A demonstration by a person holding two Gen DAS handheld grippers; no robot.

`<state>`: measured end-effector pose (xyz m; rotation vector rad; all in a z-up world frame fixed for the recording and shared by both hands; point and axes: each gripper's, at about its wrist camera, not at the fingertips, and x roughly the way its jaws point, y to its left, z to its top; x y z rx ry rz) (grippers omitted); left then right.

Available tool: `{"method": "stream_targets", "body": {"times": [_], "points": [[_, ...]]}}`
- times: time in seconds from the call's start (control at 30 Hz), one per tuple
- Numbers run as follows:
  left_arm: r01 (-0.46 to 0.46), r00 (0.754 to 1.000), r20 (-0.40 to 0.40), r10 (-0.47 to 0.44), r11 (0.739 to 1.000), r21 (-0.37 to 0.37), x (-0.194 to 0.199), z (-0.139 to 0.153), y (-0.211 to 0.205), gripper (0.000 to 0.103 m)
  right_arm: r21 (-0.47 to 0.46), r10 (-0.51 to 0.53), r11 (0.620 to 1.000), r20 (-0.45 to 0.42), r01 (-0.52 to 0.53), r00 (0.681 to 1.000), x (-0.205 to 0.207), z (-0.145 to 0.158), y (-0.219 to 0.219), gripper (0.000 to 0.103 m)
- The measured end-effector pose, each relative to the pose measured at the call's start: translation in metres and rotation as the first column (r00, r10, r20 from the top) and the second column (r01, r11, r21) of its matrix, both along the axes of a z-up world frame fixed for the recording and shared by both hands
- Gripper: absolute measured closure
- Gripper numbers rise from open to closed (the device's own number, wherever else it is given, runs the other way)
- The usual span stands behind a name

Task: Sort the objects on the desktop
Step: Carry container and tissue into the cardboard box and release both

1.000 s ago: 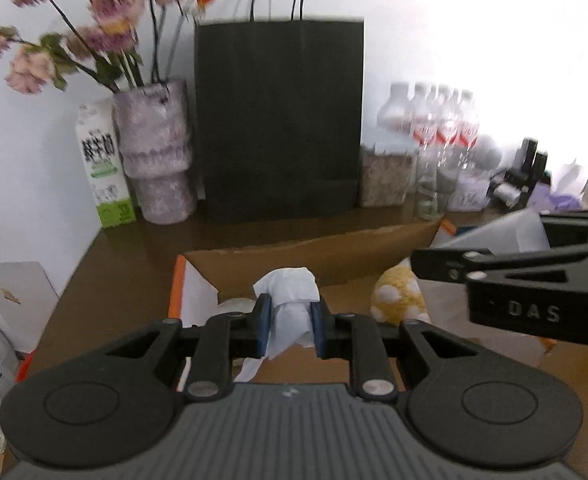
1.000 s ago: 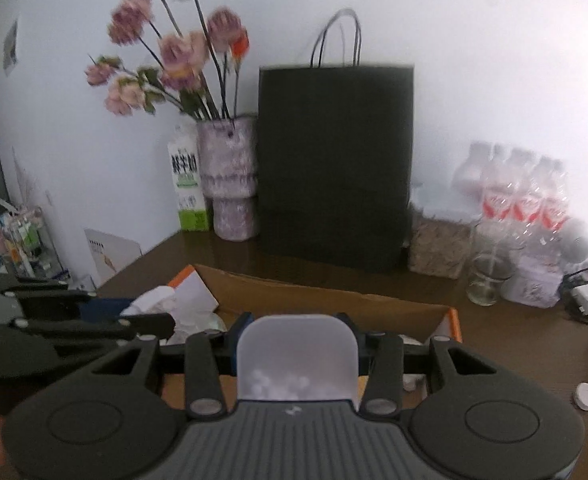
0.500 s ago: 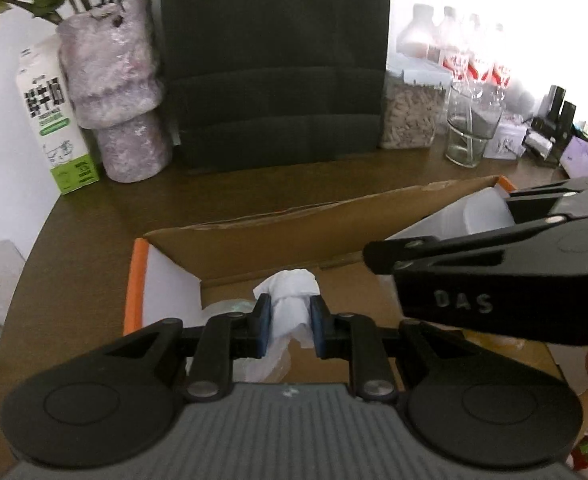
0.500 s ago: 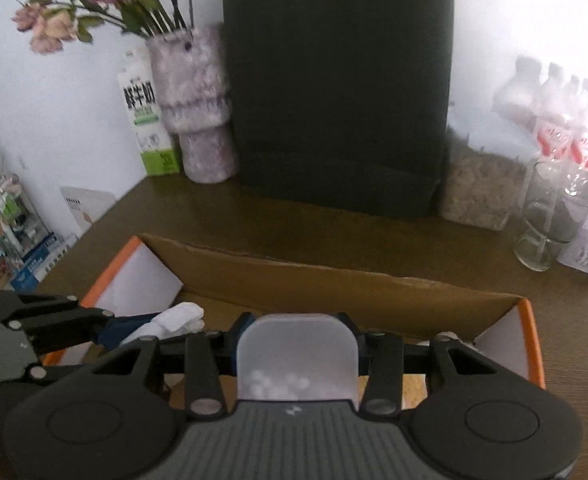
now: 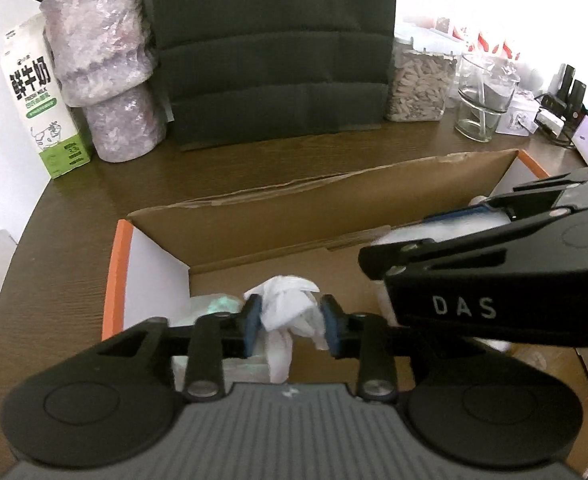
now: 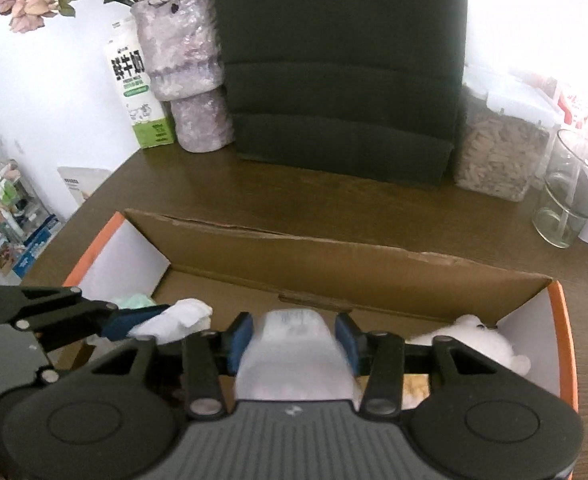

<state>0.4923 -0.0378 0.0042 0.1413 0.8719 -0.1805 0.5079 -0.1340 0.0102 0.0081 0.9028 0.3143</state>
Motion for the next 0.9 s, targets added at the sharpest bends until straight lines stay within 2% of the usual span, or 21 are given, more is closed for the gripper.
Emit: {"method": "stream_targets", "body": {"times": [0.07,0.13,0.2,0.27,0.33,0.43,0.63,0.9], "points": [[0.004,1.0,0.001,-0.004,1.0,0.0,-0.003,0.002,0.0,0.066,0.002,0.005,1.0,0.012,-0.005,1.0,-0.003,0.003,-0.001,0.042],[0.002,1.0,0.003,-0.002,1.0,0.001,-0.006,0.004,0.0,0.057,-0.007,0.002,1.0,0.023,-0.002,1.0,-0.007,0.008,-0.001,0.035],[0.001,1.0,0.006,-0.001,1.0,0.003,-0.009,0.007,-0.001,0.051,-0.009,0.004,1.0,0.034,-0.003,0.999,-0.012,0.013,-0.001,0.032],[0.001,1.0,0.014,-0.001,1.0,0.004,-0.014,0.01,-0.001,0.042,-0.012,0.001,1.0,0.045,-0.001,0.999,-0.017,0.018,-0.002,0.024],[0.004,1.0,0.027,-0.004,1.0,0.005,-0.02,0.014,-0.002,0.028,-0.013,0.0,1.0,0.056,0.001,0.998,-0.022,0.023,-0.003,0.022],[-0.004,0.999,0.054,0.003,1.0,0.018,-0.032,0.022,-0.005,0.016,-0.01,-0.007,1.0,0.071,0.008,0.997,-0.033,0.032,-0.007,0.017],[-0.007,0.996,0.088,0.006,1.0,0.014,-0.057,0.037,-0.006,0.005,0.001,-0.022,1.0,0.11,0.022,0.994,-0.059,0.052,-0.017,0.012],[-0.042,0.985,0.166,0.04,0.999,0.01,-0.105,0.064,0.0,0.0,0.006,-0.022,1.0,0.174,0.021,0.985,-0.109,0.08,-0.033,0.009]]}}
